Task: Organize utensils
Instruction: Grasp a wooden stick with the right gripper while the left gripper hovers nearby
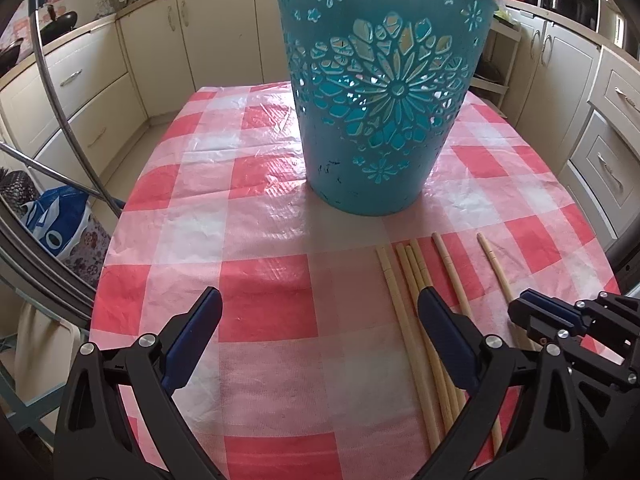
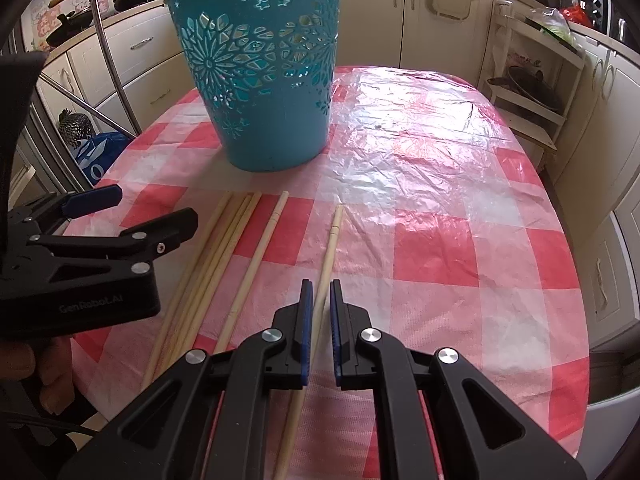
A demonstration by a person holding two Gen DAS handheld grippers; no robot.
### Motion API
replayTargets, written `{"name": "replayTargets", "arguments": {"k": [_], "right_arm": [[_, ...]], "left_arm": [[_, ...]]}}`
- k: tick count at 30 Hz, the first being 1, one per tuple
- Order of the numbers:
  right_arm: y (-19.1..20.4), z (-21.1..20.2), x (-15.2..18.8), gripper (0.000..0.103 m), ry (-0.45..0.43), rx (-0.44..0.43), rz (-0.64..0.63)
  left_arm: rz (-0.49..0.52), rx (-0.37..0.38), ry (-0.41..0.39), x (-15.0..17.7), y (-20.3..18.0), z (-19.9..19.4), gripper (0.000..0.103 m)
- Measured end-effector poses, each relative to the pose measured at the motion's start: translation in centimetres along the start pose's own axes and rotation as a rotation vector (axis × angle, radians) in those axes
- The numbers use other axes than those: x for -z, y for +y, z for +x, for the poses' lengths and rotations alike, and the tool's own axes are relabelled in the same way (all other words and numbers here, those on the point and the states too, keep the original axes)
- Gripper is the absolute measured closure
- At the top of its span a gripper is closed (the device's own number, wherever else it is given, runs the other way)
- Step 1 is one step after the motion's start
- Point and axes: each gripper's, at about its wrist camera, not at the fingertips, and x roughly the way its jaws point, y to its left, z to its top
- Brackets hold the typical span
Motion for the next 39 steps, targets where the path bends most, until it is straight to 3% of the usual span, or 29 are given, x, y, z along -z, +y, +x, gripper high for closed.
{"name": "replayTargets", "arguments": {"k": [12,18,23,30,35,37,39], "right_arm": [[0.0,-0.2,-0.1,0.091,-0.001,-0.007,0.01],[-0.1,-0.3,-0.2,0.084,-0.004,-0.012,0.012],[0.2,0.2,-0.7,0.084,0.001,-0.012,0.0],[0.9,1.5,-1.6,0.084,0.029,0.025,-0.05],[0.9,2.1,-2.6,0.084,0.082,0.001,-0.099],[0.9,2.2,-2.8,0.088,0.092,-0.013,-0.106],[0.9,2.2,-2.7,0.096,0.091,-0.03,-0.11]], "left_arm": [[-0.012,-0.001,0.043,0.0,0.5,1.1,0.009],[0.007,-0.019,0.043,-0.2,0.1,1.4,0.01],[0.045,-0.031,0.046,-0.6,-0.9,2.0,0.027],[0.069,0.039,0.047,-1.3,-1.8,2.1,0.058],[0.093,0.068,0.06,-1.8,-2.5,2.4,0.065],[0.118,0.101,0.067,-2.1,-3.0,2.4,0.094],[0.116,0.132,0.081,-2.2,-2.9,2.5,0.098]]}}
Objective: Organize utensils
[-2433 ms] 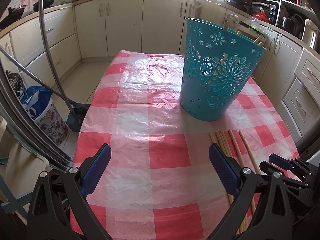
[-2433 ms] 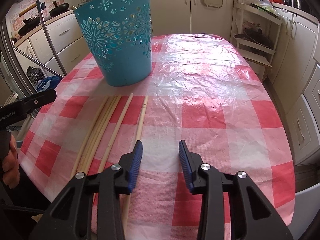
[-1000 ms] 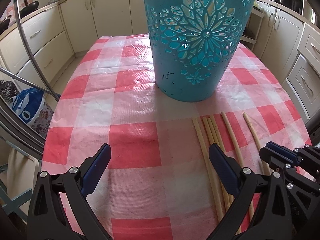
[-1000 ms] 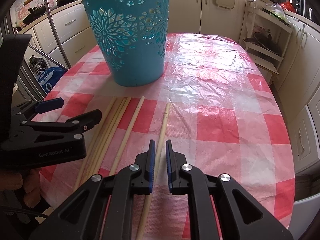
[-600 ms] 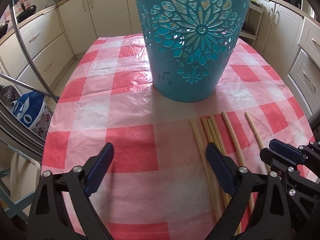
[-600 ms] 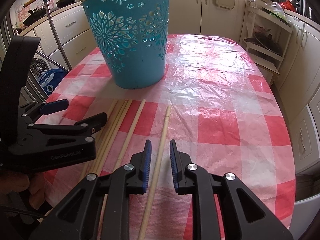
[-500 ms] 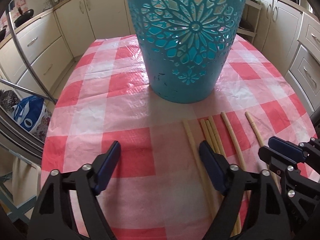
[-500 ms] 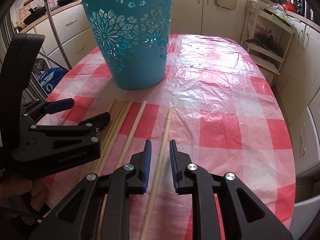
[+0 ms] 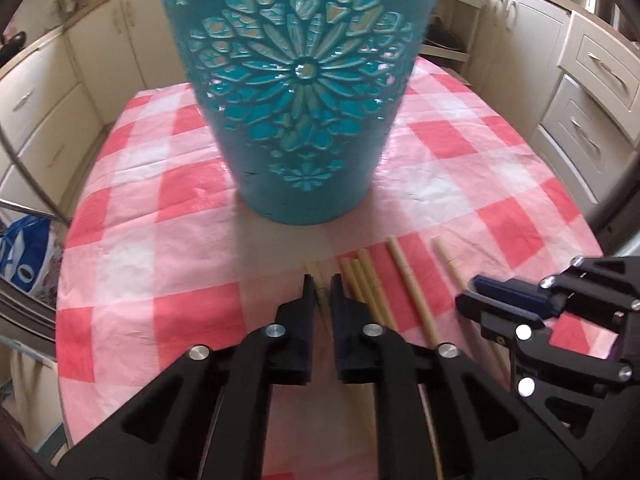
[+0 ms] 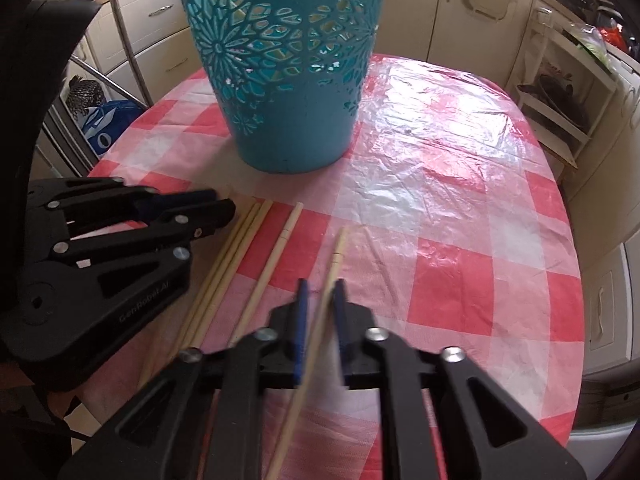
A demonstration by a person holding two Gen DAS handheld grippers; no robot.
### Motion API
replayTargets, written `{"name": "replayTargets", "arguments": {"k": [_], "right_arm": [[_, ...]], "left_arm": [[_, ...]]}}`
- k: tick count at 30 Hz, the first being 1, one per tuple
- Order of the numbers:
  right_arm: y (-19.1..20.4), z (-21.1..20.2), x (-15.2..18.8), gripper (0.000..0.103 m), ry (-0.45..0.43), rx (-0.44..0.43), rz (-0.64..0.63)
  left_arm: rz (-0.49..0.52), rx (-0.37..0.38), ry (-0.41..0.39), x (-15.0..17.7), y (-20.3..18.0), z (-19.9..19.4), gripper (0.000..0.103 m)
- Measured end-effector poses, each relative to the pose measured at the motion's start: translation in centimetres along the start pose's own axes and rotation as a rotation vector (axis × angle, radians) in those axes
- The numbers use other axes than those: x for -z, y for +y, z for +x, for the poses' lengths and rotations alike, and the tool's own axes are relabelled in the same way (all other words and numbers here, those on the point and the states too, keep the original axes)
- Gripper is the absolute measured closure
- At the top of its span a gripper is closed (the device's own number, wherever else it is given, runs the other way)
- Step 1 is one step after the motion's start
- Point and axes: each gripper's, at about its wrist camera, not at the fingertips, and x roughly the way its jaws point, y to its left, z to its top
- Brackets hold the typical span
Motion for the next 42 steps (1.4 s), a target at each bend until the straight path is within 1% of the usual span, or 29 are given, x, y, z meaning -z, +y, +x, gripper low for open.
{"name": "replayTargets", "arguments": {"k": [2,3,5,6,7,9,10,11,13,15,17,20,22,25,27,31,34,39,41,42], "right_arm": [[-0.4,-0.2,0.2,0.097,-0.006,-0.015,0.022],[-0.8,-0.2,0.3,0.097,-0.011,-0.028,0.053],[-1.8,-0.5,0.5,0.097,-0.034,-0.061,0.126],[-2.5,-0.8,0.6,0.097,-0.053,-0.093,0.175],[-3.1,-1.1,0.7,0.097,-0.075,-0.117,0.213],[-4.4,-1.6,0.8,0.097,-0.124,-0.172,0.305],[-5.0,-1.9,0.9,0.097,-0.148,-0.205,0.352],[-5.4,-2.0,1.0,0.097,-0.162,-0.223,0.385],[-6.3,-2.2,1.2,0.097,-0.191,-0.266,0.447],[-6.7,-2.5,1.3,0.097,-0.217,-0.293,0.483],[-6.9,-2.8,1.3,0.097,-0.245,-0.317,0.503],[-7.1,-3.2,1.2,0.097,-0.266,-0.329,0.507],[-6.9,-3.2,1.2,0.097,-0.27,-0.327,0.503],[-6.8,-3.2,0.8,0.097,-0.271,-0.325,0.496],[-6.6,-3.2,0.7,0.097,-0.274,-0.324,0.488],[-6.1,-3.0,0.5,0.097,-0.273,-0.315,0.467],[-6.0,-2.9,0.3,0.097,-0.269,-0.313,0.467],[-6.1,-3.0,0.4,0.097,-0.277,-0.314,0.476],[-6.2,-3.1,0.4,0.097,-0.28,-0.318,0.48],[-6.2,-3.1,0.4,0.097,-0.281,-0.32,0.482]], "left_arm": [[-0.054,0.059,0.003,0.0,0.9,-0.6,0.099],[-0.071,0.071,-0.021,-0.1,1.3,-1.5,0.099],[-0.087,0.088,-0.104,-0.4,2.2,-4.3,0.099],[-0.094,0.096,-0.16,-0.7,2.6,-6.0,0.099],[-0.1,0.084,-0.235,-1.0,3.1,-8.3,0.099],[-0.123,0.102,-0.365,-1.5,4.1,-11.6,0.099],[-0.14,0.103,-0.464,-1.8,4.6,-13.9,0.099],[-0.147,0.106,-0.527,-2.1,4.8,-15.2,0.099],[-0.167,0.123,-0.684,-3.0,5.1,-18.1,0.099],[-0.175,0.11,-0.786,-4.2,5.1,-19.6,0.099],[-0.201,0.093,-0.867,-6.0,5.2,-20.1,0.099],[-0.268,0.078,-0.945,-8.3,5.6,-20.4,0.099],[-0.303,0.041,-1.006,-10.0,5.7,-20.4,0.099],[-0.336,-0.008,-1.049,-12.2,5.6,-19.1,0.098],[-0.348,-0.037,-1.053,-13.0,5.5,-18.0,0.098],[-0.36,-0.073,-1.033,-14.0,5.3,-15.4,0.098],[-0.34,-0.095,-1.017,-13.7,4.7,-14.3,0.098],[-0.291,-0.109,-0.949,-11.9,3.6,-12.5,0.098],[-0.265,-0.107,-0.889,-11.1,3.6,-11.8,0.097],[-0.261,-0.104,-0.862,-10.7,3.6,-11.5,0.094]]}}
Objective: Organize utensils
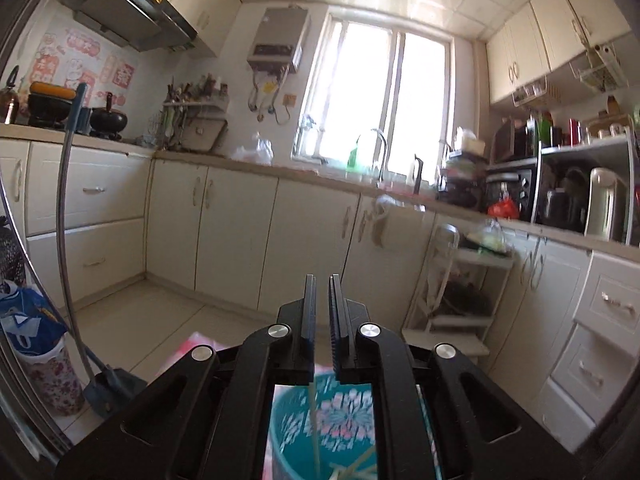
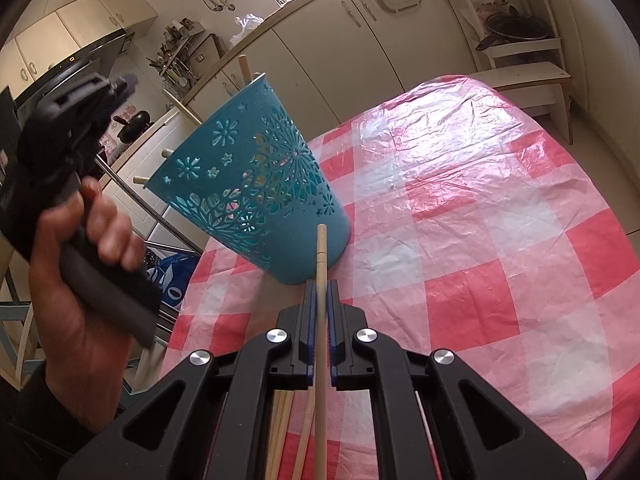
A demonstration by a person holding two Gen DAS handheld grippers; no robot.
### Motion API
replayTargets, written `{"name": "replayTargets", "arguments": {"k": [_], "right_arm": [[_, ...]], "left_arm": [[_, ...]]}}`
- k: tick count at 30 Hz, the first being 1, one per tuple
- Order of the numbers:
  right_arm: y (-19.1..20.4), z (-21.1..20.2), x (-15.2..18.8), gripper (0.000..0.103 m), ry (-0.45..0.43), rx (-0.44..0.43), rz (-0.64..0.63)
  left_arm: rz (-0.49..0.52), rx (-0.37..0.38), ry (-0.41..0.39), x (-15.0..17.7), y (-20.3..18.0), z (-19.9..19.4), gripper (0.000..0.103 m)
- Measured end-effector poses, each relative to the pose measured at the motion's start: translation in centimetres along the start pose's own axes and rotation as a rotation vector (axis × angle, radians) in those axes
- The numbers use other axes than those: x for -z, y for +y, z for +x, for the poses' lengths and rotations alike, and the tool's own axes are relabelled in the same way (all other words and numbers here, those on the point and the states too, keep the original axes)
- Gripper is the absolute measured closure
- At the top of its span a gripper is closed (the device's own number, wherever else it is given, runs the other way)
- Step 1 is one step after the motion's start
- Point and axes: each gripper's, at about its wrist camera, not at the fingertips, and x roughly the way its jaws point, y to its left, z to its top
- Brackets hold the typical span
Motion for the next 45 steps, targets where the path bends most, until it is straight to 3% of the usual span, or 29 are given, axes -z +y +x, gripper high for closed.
{"name": "replayTargets", "arguments": {"k": [4,7,10,14,17,20,23,25,28,30,34,36,40,45], "right_arm": [[-0.2,0.2,0.2,0.097,0.013,0.031,-0.013],[-0.3,0.8,0.5,0.097,0.046,0.085,-0.039],[0.3,2.0,1.1,0.097,0.111,0.174,-0.123],[2.5,4.0,2.4,0.094,0.186,0.332,-0.339],[3.9,4.8,3.1,0.092,0.196,0.388,-0.441],[4.1,5.1,3.1,0.094,0.198,0.394,-0.454],[3.8,4.9,2.8,0.097,0.194,0.368,-0.425],[3.7,3.2,1.7,0.097,0.111,0.331,-0.347],[3.3,-1.8,-0.5,0.097,-0.14,0.099,-0.176],[2.9,-4.4,-1.9,0.097,-0.303,-0.094,-0.053],[2.4,-6.5,-4.9,0.097,-0.513,-0.305,0.142],[1.9,-6.3,-6.9,0.097,-0.582,-0.39,0.24],[0.9,-5.3,-9.8,0.097,-0.673,-0.44,0.367],[-0.3,-3.4,-12.5,0.097,-0.729,-0.384,0.432]], "left_arm": [[-0.004,-0.026,0.096,1.7,1.5,-1.0,0.062],[-0.022,-0.052,0.135,2.3,3.1,-2.7,0.051],[-0.061,-0.067,0.163,2.6,4.9,-4.6,0.047],[-0.115,-0.073,0.189,3.2,6.7,-6.3,0.044],[-0.119,-0.065,0.2,3.1,7.2,-6.4,0.044],[-0.125,-0.064,0.208,3.0,7.5,-6.5,0.043],[-0.124,-0.067,0.218,2.8,7.5,-6.3,0.042],[-0.118,-0.069,0.213,2.8,7.5,-6.6,0.042],[-0.099,-0.086,0.17,2.2,7.0,-7.4,0.042],[-0.075,-0.106,0.096,1.8,6.3,-8.7,0.042],[-0.041,-0.096,-0.082,1.0,4.7,-12.0,0.036],[-0.026,-0.094,-0.133,0.8,4.0,-13.0,0.035],[-0.007,-0.087,-0.165,0.7,3.1,-13.7,0.034],[0.0,-0.075,-0.142,0.5,2.9,-13.1,0.034]]}}
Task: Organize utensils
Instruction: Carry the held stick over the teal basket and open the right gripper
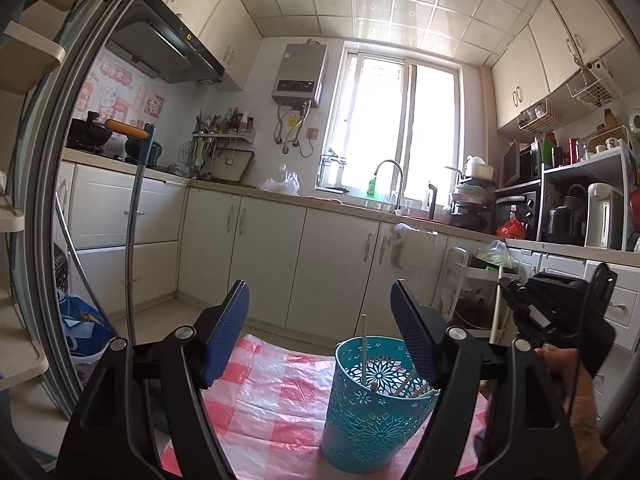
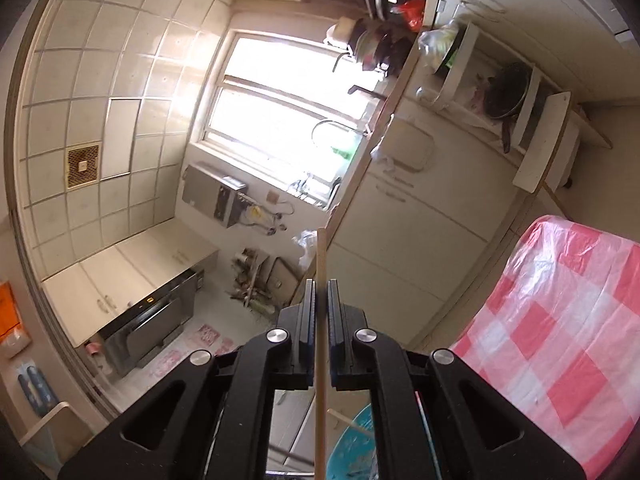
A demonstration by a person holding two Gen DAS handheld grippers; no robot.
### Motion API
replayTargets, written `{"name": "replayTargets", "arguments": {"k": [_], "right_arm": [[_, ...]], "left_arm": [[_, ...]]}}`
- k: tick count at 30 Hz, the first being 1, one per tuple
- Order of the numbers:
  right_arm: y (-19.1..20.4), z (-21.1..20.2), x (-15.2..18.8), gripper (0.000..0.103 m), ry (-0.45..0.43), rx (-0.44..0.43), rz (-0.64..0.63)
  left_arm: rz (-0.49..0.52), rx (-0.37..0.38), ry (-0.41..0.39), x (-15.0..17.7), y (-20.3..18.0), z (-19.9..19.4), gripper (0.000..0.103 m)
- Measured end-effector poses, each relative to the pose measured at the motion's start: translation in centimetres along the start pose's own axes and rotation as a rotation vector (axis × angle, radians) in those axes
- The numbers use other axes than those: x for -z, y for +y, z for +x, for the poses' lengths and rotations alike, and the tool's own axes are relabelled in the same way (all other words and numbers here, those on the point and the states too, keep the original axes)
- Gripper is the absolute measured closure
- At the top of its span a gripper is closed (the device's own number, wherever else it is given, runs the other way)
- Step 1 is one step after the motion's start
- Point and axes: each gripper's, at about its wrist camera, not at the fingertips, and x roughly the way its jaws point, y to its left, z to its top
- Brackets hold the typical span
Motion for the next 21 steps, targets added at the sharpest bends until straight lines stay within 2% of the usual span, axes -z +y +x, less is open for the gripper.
{"name": "replayTargets", "arguments": {"k": [3,9,14,17,21], "right_arm": [[-0.5,1.1,0.0,0.097,-0.013,0.013,-0.009],[1.0,2.3,1.1,0.097,-0.031,0.026,-0.127],[2.0,2.9,3.1,0.096,0.03,0.075,-0.282],[2.1,3.0,4.8,0.095,0.098,0.115,-0.394],[2.0,2.1,5.7,0.094,0.178,0.132,-0.475]], "left_arm": [[-0.002,0.007,0.005,-0.4,-0.2,0.9,0.033],[-0.012,0.007,0.032,-0.5,-0.5,2.7,0.033],[-0.016,0.01,0.056,-0.2,-0.6,3.1,0.033],[-0.018,0.006,0.065,0.1,-0.4,3.0,0.033],[-0.014,0.003,0.078,0.4,-0.2,2.9,0.032]]}}
